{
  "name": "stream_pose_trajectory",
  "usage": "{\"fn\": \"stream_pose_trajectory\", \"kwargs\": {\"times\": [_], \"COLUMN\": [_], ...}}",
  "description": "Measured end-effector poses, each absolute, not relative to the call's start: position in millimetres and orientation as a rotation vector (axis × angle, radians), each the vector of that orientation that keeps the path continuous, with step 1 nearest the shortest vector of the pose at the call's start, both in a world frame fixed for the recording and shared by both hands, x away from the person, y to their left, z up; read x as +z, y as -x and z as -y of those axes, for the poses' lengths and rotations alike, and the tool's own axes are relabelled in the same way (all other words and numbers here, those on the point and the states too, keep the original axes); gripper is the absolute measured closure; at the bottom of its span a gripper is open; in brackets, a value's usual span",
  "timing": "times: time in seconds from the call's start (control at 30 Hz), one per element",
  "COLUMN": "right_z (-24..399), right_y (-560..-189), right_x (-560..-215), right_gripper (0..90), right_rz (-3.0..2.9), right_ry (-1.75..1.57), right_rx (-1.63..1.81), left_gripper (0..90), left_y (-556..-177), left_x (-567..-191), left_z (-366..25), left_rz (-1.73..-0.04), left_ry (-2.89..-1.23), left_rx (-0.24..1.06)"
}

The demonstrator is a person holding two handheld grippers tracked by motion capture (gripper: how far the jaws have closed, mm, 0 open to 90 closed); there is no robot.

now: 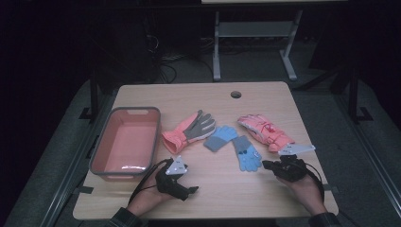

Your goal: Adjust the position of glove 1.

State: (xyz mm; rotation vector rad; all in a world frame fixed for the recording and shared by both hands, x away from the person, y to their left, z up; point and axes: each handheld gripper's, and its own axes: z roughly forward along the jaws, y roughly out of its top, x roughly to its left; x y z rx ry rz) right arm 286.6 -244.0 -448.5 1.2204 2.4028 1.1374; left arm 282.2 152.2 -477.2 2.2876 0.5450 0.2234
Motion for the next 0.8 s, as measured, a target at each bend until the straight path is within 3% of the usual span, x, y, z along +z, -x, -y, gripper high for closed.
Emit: {"fn": "stream_pose_trajectory", "kwargs": {"times": [0.8], "right_z": [186], "right_y": [-367], "right_x": [-447], "right_gripper": [90.0], "right_rz": [-2.458], "right_ry": [-1.203], "right_rx": [1.145], "left_gripper": [11.1], "left_y": [-283], "left_x": [-477], "left_z": [-152], "left_rz": [-0.549], "left_ry": [-2.291], "left_rx": [0.222]}}
